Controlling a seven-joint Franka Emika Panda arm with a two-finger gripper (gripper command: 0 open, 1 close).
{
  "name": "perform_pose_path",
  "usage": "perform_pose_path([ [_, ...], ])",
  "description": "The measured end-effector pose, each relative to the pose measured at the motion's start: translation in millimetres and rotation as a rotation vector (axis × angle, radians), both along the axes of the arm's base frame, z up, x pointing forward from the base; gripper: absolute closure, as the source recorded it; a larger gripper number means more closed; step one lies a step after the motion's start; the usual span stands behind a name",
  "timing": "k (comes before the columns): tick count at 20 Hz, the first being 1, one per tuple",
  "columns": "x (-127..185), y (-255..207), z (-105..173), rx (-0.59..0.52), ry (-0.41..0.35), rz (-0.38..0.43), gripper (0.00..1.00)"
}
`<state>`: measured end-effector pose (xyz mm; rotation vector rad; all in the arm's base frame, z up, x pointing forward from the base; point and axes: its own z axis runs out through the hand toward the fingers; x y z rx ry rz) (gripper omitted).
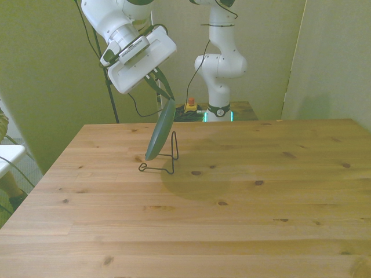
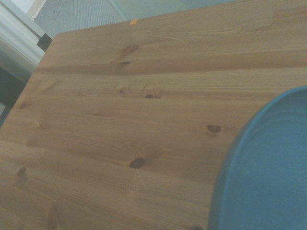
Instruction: Load the plate
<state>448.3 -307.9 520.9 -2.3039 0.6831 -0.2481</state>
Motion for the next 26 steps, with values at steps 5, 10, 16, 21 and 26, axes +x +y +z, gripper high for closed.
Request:
perform_pose_path([
  [5,-5.5,-1.2,-13.6,0.018,-0.009,0.015,1.00],
  [10,-17.4,-8.4,-28.8,0.041,-0.024,0.023,1.00],
  [16,-21.0,-11.2,-32.2,0.045,-0.030,0.030,1.00],
  [21,-21.4,-15.0,-39.5,0.046,-0.027,0.033,1.00],
  [26,-21.8,-17.5,-44.3,0.046,-0.025,0.035,1.00],
])
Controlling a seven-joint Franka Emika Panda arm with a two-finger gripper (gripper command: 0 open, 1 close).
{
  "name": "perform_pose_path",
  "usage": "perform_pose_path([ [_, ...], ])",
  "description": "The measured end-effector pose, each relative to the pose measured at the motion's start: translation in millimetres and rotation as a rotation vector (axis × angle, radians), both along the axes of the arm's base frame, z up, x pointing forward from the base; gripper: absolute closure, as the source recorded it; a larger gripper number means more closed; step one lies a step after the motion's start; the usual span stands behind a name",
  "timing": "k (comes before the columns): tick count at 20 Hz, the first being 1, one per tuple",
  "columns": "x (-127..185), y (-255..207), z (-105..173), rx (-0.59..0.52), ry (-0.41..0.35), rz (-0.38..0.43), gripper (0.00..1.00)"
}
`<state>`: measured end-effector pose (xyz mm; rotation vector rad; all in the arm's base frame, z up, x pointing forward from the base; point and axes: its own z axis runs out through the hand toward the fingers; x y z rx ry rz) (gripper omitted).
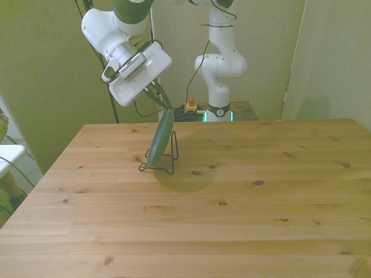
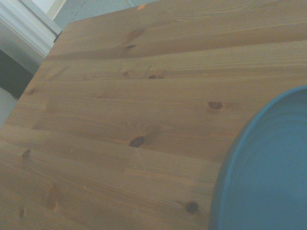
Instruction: Load the plate
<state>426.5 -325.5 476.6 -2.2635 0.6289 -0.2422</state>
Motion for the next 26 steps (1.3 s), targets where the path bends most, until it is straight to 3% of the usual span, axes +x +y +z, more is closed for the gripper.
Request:
perform_pose_path([
  [8,-0.1,-0.1,-4.8,0.001,0.001,0.007,1.00],
  [9,0.1,-0.1,-5.6,0.001,0.002,0.008,0.00],
  [16,-0.7,3.4,-14.8,0.001,-0.003,0.025,0.00],
  [26,-5.4,3.6,-7.0,-0.007,-0.021,0.028,0.00],
])
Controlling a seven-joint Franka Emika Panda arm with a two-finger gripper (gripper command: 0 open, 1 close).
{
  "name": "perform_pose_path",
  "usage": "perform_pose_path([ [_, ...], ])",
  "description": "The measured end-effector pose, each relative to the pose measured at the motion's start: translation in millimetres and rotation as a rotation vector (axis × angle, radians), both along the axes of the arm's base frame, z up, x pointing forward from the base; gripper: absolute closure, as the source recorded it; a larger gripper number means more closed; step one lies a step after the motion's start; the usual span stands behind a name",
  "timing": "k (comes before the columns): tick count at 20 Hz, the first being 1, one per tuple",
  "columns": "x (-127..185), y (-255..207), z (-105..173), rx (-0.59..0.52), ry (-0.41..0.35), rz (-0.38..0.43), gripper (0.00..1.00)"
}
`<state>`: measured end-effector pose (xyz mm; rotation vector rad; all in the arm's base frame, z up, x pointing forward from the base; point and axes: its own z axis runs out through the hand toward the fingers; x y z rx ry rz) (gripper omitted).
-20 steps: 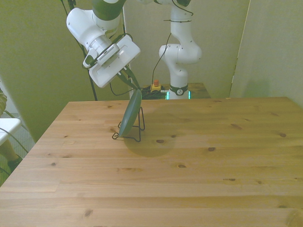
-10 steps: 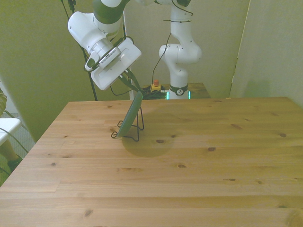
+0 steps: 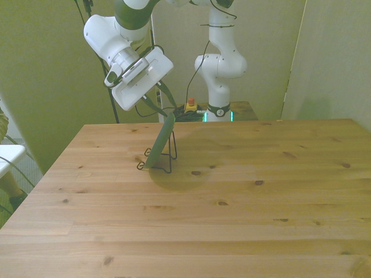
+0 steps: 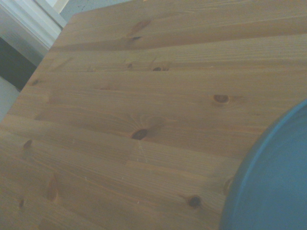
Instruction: Load the plate
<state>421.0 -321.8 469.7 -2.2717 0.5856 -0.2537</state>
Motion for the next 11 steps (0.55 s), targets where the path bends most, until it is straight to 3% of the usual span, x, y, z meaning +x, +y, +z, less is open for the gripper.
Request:
perform_pose_path([
  [5,-45.2,-11.0,50.9,-0.027,-0.095,-0.061,0.00],
  [8,-74.3,-4.4,85.2,-0.139,-0.189,-0.140,0.00],
  [11,-77.4,32.8,82.5,-0.256,-0.204,-0.155,0.00],
])
